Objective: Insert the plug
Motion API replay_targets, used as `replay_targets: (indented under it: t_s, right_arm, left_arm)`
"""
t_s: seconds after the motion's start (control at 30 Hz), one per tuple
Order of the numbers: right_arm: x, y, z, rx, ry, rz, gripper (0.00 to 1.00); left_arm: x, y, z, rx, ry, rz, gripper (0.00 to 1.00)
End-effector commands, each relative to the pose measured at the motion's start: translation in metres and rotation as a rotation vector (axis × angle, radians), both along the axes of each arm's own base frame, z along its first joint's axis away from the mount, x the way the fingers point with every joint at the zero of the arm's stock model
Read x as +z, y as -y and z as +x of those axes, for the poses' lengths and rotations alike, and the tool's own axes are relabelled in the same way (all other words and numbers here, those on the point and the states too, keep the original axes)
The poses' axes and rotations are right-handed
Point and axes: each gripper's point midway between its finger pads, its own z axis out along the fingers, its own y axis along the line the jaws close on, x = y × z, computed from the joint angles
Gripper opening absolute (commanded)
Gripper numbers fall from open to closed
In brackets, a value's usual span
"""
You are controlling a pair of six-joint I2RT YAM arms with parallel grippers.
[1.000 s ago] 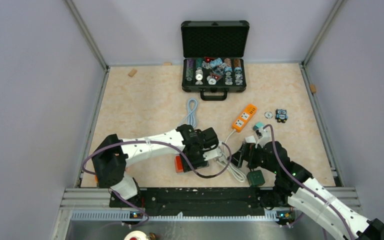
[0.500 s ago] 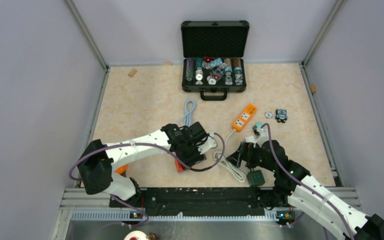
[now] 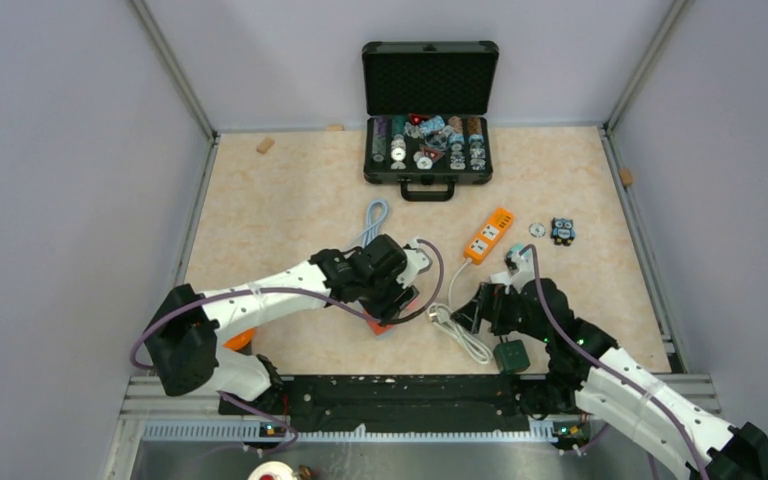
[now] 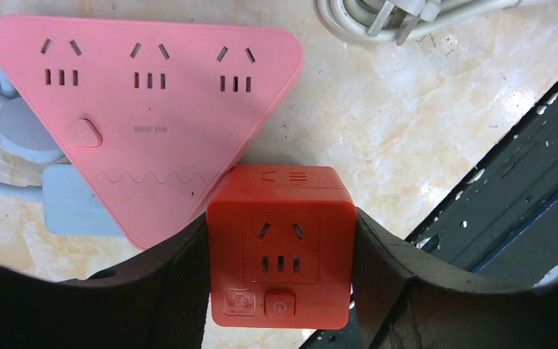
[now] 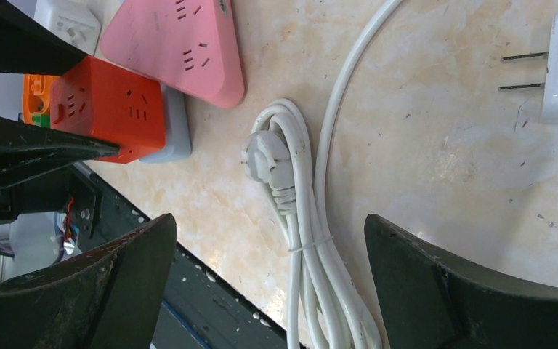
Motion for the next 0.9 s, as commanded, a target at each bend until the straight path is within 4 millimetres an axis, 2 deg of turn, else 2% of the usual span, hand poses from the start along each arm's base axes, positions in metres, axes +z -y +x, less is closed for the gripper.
replay_targets:
  t_s: [0.0,0.2,0.4,0.5,0.63,0.87]
  right_arm:
    - [0.028,-0.009,0.012,0.009,0.068,0.049,0.97]
    - [0.028,-0.015,0.011,0.028,0.063,0.076,0.97]
    - [0.028,-0.021,0.009,0.045,0.052,0.118,0.97]
    - [0.033,-0.027,0.009,0.062,0.056,0.152,0.97]
    - [0.038,-0.038,0.009,0.090,0.054,0.208,0.97]
    - [0.035,-0.050,0.009,0.119,0.032,0.258,0.95]
  left_arm:
    - [0.005,0.007,0.015,0.062,0.053,-0.044,0.00]
    - [-0.010,-0.013,0.007,0.086,0.009,0.110,0.00]
    - [-0.015,-0.012,0.001,0.113,-0.004,0.136,0.00]
    - [-0.021,-0.018,-0.003,0.149,-0.012,0.170,0.00]
    - [-0.019,-0.024,-0.007,0.197,-0.012,0.194,0.00]
    - [-0.022,-0.032,-0.018,0.329,-0.040,0.138,0.00]
